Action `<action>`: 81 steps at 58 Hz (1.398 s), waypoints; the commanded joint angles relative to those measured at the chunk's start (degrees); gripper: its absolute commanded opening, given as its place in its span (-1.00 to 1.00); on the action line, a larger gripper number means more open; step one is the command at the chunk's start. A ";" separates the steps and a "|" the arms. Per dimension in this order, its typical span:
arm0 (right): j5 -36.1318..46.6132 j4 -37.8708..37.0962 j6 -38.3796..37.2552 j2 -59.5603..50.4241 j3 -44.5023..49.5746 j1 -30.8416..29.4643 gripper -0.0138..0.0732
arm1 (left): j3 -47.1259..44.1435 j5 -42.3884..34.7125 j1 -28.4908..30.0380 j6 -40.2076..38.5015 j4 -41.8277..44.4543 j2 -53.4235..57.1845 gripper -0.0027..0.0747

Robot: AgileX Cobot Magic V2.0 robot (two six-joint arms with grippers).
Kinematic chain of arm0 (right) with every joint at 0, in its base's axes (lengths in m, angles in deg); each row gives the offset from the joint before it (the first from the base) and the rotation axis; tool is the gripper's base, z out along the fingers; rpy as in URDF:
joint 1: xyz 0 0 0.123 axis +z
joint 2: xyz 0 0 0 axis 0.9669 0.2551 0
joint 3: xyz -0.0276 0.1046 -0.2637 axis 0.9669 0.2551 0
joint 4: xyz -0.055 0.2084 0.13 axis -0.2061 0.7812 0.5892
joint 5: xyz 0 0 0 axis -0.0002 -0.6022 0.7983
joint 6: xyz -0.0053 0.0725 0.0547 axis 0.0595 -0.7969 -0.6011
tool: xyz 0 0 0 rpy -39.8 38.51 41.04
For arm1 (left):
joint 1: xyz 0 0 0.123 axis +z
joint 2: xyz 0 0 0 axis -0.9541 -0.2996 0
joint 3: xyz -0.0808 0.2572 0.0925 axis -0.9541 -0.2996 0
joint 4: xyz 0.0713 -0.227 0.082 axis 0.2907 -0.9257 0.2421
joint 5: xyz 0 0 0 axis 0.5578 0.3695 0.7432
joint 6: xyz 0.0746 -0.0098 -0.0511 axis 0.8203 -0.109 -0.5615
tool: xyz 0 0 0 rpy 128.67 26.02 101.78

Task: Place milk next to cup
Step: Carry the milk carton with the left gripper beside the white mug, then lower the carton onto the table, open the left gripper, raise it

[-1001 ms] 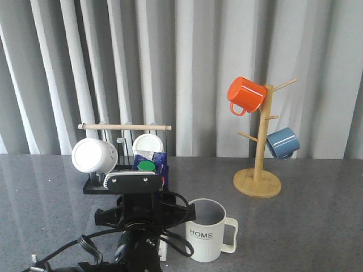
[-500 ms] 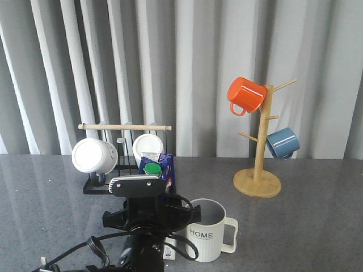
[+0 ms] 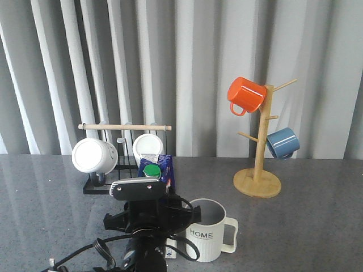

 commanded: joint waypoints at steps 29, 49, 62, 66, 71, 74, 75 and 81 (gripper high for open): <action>4.05 -0.62 0.05 0.16 -1.63 -0.26 -0.71 | 1.36 -0.99 -0.24 -0.82 0.53 2.21 -0.88; 4.05 -0.62 0.05 0.16 -1.63 -0.26 -0.71 | 1.36 -0.24 -0.24 0.22 0.41 2.28 -0.25; 4.05 -0.62 0.05 0.16 -1.63 -0.26 -0.71 | 1.36 -0.19 -0.24 2.02 -0.05 2.28 0.94; 4.05 -0.62 0.05 0.16 -1.63 -0.26 -0.71 | 1.36 0.23 -0.24 3.37 0.63 2.47 0.97; 4.05 -0.62 0.05 0.16 -1.63 -0.26 -0.71 | 1.36 0.89 -0.31 3.80 0.77 3.28 0.96; 4.05 -0.62 0.05 0.16 -1.63 -0.26 -0.71 | 1.36 0.97 -0.31 3.80 0.65 4.17 0.95; 4.05 -0.62 0.05 0.16 -1.63 -0.26 -0.71 | 1.36 0.97 -0.31 3.80 0.65 4.50 0.94; 4.05 -0.62 0.05 0.16 -1.63 -0.26 -0.71 | 1.36 0.74 -0.31 3.80 0.80 7.07 0.94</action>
